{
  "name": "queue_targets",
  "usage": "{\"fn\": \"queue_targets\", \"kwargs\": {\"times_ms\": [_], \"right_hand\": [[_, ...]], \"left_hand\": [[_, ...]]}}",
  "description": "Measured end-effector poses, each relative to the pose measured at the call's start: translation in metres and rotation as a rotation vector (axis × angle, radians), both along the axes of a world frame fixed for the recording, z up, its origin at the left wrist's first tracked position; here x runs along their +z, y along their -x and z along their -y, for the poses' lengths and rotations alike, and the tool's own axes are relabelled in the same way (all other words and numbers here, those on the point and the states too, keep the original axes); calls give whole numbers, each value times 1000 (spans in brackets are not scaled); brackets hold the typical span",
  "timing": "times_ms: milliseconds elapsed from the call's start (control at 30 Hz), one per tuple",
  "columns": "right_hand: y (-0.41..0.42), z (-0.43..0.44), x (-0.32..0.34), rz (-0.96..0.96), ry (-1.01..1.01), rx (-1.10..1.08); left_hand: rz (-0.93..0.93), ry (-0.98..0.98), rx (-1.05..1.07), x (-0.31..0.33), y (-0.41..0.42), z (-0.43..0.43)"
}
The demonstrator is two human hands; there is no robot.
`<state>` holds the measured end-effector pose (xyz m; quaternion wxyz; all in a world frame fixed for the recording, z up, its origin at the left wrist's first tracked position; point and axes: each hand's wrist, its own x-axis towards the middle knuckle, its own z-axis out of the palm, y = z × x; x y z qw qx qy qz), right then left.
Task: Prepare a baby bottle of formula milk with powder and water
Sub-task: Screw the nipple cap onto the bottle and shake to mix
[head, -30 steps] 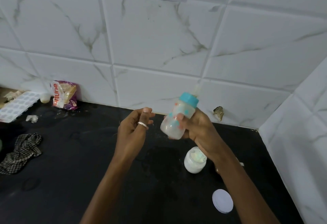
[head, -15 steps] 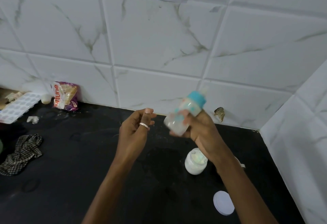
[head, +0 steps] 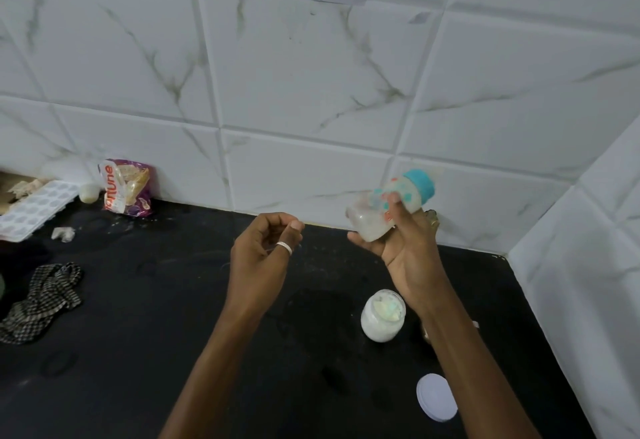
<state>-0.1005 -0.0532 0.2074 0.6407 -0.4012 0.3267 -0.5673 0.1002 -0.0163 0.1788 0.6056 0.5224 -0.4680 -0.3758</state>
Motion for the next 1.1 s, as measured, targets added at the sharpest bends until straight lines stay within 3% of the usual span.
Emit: {"fn": "queue_targets", "kwargs": {"times_ms": [67, 133, 267, 400, 533, 667, 800, 967, 1067, 1100], "right_hand": [[0, -4, -4, -178, 4, 91], [4, -5, -6, -235, 0, 134], [6, -3, -3, 48, -18, -16], [2, -8, -10, -229, -19, 132], [2, -2, -2, 25, -22, 0], [1, -4, -4, -249, 5, 161], [-1, -1, -2, 50, -34, 19], [-4, -7, -12, -235, -26, 201], [-3, -3, -8, 24, -60, 72], [-3, -3, -8, 33, -63, 67]], "left_hand": [[0, 1, 3, 0, 0, 0], [-3, 1, 3, -1, 1, 0], [-9, -2, 24, -1, 3, -1], [-31, -8, 34, -1, 4, 2], [-28, 3, 31, 2, 6, 2], [-25, -1, 25, 1, 6, 5], [-36, 0, 36, 0, 5, 5], [-32, -6, 41, 0, 4, 6], [-31, 0, 46, 1, 4, 5], [-30, -1, 44, 1, 4, 4]]}}
